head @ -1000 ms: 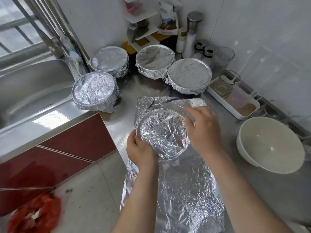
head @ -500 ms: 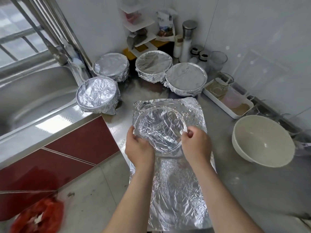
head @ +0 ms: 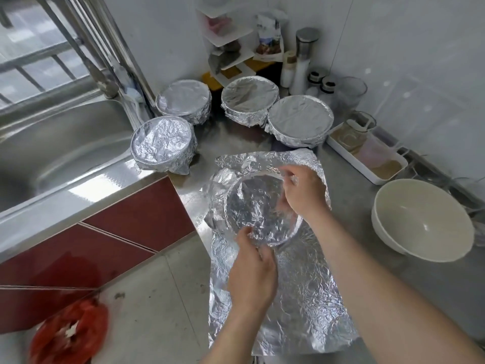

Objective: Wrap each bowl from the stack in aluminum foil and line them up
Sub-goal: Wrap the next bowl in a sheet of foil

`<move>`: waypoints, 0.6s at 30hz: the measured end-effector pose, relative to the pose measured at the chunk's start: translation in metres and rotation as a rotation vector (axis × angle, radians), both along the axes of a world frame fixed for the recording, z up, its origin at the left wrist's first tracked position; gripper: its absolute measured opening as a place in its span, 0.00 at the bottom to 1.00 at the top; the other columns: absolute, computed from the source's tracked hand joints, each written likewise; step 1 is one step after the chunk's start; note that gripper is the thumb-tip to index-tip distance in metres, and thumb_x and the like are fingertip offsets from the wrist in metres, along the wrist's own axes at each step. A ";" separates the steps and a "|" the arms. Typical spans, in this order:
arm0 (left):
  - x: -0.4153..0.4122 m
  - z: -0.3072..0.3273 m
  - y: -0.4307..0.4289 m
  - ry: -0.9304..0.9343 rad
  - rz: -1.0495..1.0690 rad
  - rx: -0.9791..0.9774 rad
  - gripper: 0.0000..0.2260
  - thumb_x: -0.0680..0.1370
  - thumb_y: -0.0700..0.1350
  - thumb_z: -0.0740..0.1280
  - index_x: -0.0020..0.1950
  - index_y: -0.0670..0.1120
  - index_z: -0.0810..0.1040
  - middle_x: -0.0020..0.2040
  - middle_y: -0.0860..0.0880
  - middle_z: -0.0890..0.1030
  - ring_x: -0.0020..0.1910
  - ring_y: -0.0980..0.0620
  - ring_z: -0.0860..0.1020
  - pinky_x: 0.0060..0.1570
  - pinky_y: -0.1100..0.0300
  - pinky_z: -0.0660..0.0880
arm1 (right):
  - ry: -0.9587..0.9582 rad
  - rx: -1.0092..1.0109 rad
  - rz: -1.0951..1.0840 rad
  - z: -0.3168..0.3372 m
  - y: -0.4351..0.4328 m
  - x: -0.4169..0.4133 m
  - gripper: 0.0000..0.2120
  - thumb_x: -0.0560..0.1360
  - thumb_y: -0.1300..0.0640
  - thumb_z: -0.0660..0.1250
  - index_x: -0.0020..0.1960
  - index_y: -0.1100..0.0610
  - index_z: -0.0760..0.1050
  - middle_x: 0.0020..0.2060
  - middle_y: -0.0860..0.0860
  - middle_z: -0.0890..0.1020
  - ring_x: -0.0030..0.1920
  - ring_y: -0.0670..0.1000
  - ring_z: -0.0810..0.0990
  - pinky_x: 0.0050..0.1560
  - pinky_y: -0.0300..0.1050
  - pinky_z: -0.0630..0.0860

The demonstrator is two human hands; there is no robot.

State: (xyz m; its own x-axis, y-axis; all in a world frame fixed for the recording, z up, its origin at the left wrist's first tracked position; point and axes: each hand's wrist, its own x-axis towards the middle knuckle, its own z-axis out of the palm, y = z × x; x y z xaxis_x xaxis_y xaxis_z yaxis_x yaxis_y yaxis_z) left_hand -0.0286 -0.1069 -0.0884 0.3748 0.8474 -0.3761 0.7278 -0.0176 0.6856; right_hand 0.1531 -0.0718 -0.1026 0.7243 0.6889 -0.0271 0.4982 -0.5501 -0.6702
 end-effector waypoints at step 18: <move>0.061 -0.032 0.104 0.229 -0.373 0.506 0.23 0.82 0.58 0.52 0.77 0.55 0.58 0.79 0.43 0.56 0.78 0.42 0.54 0.75 0.44 0.55 | 0.663 0.314 -0.164 -0.024 -0.027 -0.023 0.23 0.84 0.51 0.55 0.77 0.51 0.59 0.75 0.45 0.64 0.73 0.46 0.63 0.66 0.37 0.61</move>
State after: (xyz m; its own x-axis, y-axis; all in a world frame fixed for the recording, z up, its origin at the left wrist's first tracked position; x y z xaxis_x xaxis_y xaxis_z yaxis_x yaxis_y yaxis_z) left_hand 0.0320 -0.0031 -0.1204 0.6344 0.7697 -0.0714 0.7372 -0.5747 0.3553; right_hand 0.1305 -0.0991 -0.1269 0.7189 0.6205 -0.3133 -0.1366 -0.3158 -0.9389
